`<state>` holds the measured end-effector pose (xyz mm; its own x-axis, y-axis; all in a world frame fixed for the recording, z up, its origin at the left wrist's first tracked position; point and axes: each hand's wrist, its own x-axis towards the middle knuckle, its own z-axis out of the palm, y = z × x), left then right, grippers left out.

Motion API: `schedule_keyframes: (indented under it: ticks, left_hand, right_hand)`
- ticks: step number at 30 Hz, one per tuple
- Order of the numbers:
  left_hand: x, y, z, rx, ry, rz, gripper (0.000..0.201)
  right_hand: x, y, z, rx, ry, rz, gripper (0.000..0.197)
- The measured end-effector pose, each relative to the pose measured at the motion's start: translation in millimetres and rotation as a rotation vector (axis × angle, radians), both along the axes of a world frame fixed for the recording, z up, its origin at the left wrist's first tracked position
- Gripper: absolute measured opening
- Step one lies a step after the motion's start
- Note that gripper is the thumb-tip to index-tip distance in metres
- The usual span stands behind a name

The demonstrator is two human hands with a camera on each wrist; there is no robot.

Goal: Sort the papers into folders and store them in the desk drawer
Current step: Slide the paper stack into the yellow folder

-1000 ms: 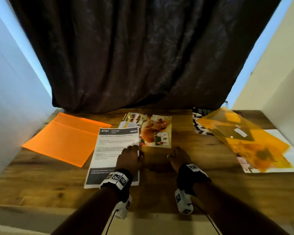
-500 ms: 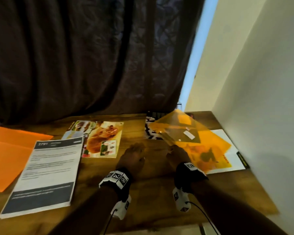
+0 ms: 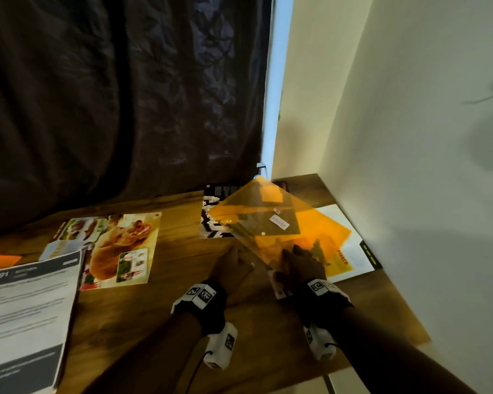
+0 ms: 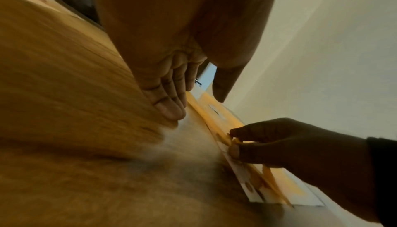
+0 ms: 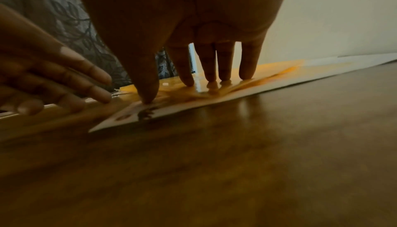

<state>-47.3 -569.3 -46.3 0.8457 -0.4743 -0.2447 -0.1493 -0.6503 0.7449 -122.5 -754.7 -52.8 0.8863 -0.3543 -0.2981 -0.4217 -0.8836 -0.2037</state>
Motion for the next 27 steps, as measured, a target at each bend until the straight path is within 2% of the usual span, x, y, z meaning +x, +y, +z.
schedule_keyframes:
  ticks: [5, 9, 15, 19, 21, 24, 27]
  left_hand:
    - [13.1, -13.4, -0.5, -0.222, 0.195, 0.054, 0.037]
    - [21.0, -25.8, 1.3, -0.437, 0.475, 0.146, 0.028]
    - [27.3, -40.4, 2.5, -0.586, 0.626, 0.302, 0.033]
    - [29.0, -40.1, -8.0, -0.520, 0.556, 0.410, 0.030]
    - [29.8, -36.3, -12.0, -0.492, 0.479, 0.398, 0.032]
    - [30.0, -28.5, -8.6, -0.542, 0.391, 0.338, 0.042]
    - [33.6, -17.6, 3.6, -0.583, 0.305, 0.298, 0.044]
  right_hand:
    - [6.0, -0.1, 13.5, -0.066, 0.024, 0.074, 0.030]
    - [7.9, 4.5, 26.3, -0.208, 0.003, 0.133, 0.028]
    - [7.4, 14.5, 26.0, -0.177, -0.119, 0.257, 0.025]
    - [2.1, 17.2, 30.7, 0.010, -0.189, 0.312, 0.036]
    - [3.0, 14.7, 32.9, 0.094, -0.188, 0.282, 0.038]
    - [7.6, 5.2, 35.4, 0.129, -0.231, 0.229, 0.035]
    - [17.5, 0.2, 45.3, 0.120, -0.321, 0.255, 0.042]
